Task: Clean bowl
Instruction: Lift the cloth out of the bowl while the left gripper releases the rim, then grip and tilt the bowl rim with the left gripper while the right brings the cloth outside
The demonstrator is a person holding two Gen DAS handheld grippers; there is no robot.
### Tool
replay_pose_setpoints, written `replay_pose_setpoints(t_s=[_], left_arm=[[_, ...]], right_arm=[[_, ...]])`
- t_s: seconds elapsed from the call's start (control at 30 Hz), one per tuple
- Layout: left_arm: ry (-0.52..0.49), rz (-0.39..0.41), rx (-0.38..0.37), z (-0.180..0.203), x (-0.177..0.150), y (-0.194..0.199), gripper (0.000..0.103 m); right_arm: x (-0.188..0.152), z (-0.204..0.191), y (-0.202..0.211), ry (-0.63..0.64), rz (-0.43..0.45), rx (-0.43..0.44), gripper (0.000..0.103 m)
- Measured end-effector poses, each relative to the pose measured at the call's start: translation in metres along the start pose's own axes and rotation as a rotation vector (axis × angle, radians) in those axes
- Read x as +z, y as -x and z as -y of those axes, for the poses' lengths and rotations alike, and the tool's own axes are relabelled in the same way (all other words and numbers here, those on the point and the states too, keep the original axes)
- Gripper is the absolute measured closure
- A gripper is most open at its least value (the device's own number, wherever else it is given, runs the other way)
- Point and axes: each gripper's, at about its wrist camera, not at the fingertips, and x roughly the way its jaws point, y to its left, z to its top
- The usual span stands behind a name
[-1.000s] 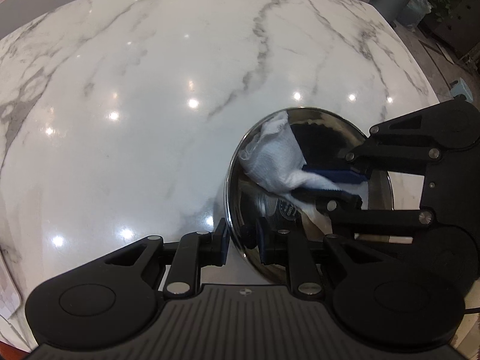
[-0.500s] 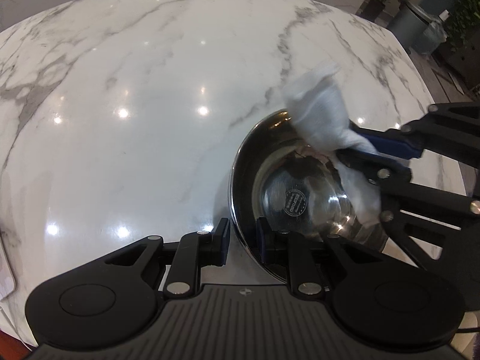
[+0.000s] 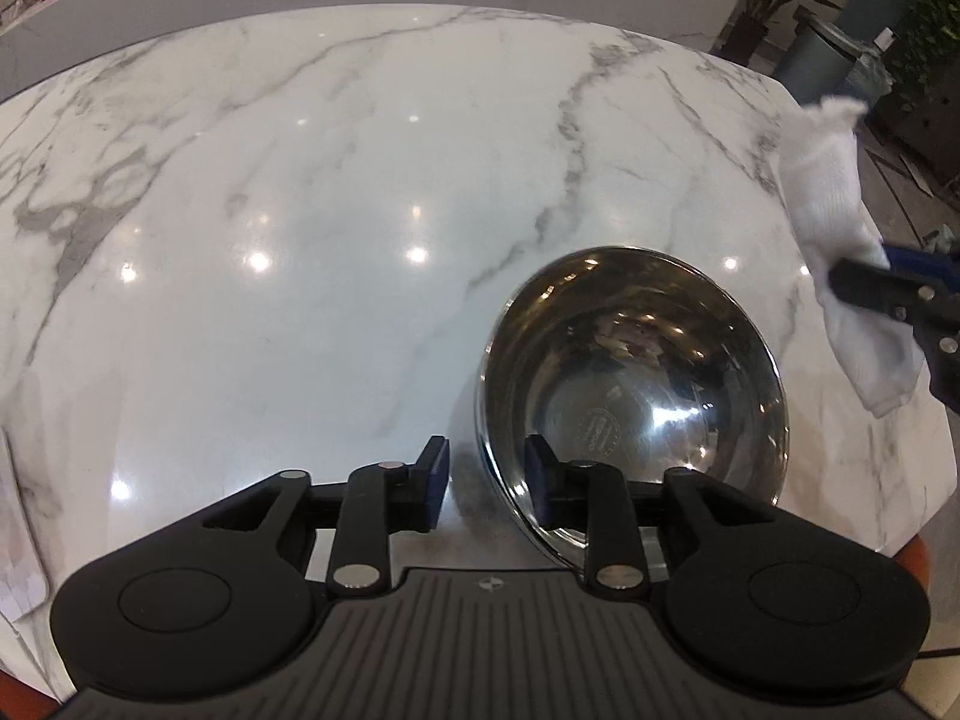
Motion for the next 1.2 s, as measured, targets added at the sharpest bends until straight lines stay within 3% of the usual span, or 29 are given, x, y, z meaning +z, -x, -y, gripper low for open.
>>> replay_pose_setpoints(t_s=[0.23,0.47,0.63,1.2], left_arm=[[0.011,-0.025,-0.012,0.001,-0.004,-0.002,0.071],[0.004,-0.013,0.004,0.004,-0.008,0.003,0.073],[-0.009,-0.017,-0.001,0.007,-0.010,0.003,0.077],[-0.064,-0.049,0.033,0.018,-0.010,-0.002,0.078]], right_arm=[[-0.055,0.040,-0.020,-0.435,-0.010,0.238,0.093],[-0.095,0.065,-0.036,-0.722,0.039,0.455,0.092],[-0.110,0.068,-0.040,-0.784,0.067,0.558,0.092],[-0.125,0.052,-0.075,-0.832,0.017,0.630,0.092]])
